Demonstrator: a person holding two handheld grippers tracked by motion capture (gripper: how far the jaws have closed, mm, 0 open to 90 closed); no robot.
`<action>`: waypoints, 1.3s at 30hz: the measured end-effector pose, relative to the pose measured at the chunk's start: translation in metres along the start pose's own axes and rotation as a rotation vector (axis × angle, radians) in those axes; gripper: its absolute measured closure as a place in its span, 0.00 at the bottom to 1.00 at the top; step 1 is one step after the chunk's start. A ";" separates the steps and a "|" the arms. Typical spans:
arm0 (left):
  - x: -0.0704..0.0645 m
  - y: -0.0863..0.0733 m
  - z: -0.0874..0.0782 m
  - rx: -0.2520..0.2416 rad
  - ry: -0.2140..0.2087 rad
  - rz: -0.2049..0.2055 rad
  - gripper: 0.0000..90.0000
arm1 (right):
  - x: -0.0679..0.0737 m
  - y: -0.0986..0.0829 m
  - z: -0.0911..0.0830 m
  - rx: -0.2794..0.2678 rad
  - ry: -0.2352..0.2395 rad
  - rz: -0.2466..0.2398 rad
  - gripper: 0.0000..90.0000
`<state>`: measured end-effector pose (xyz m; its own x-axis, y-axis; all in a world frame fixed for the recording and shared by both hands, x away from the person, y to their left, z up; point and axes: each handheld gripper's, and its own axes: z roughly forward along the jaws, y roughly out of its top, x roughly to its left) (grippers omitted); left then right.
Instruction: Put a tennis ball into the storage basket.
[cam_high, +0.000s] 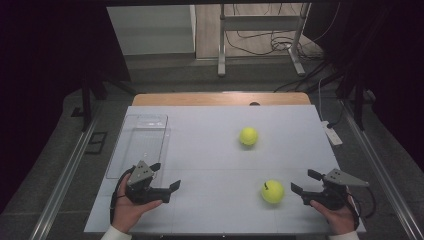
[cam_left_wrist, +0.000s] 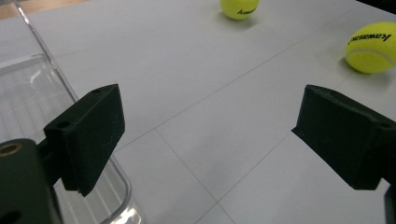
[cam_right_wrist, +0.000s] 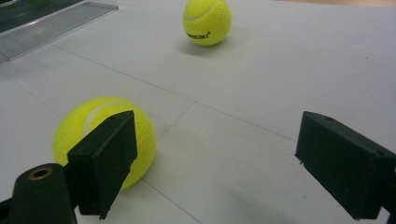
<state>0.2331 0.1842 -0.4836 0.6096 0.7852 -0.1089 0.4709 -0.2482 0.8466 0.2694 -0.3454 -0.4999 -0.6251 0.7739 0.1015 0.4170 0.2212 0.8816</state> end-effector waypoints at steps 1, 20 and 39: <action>-0.001 0.000 0.001 0.001 -0.001 0.003 0.10 | 0.000 0.000 0.000 0.000 0.001 0.000 0.15; -0.013 0.012 0.020 0.024 -0.044 0.025 0.10 | 0.008 0.005 0.006 0.001 0.021 -0.019 0.15; -0.028 0.017 0.037 0.061 -0.095 0.059 0.10 | 0.007 0.004 0.006 0.006 0.014 -0.020 0.15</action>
<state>0.2475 0.1368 -0.4855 0.6937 0.7117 -0.1107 0.4685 -0.3293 0.8198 0.2707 -0.3356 -0.4984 -0.6423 0.7611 0.0900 0.4080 0.2401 0.8808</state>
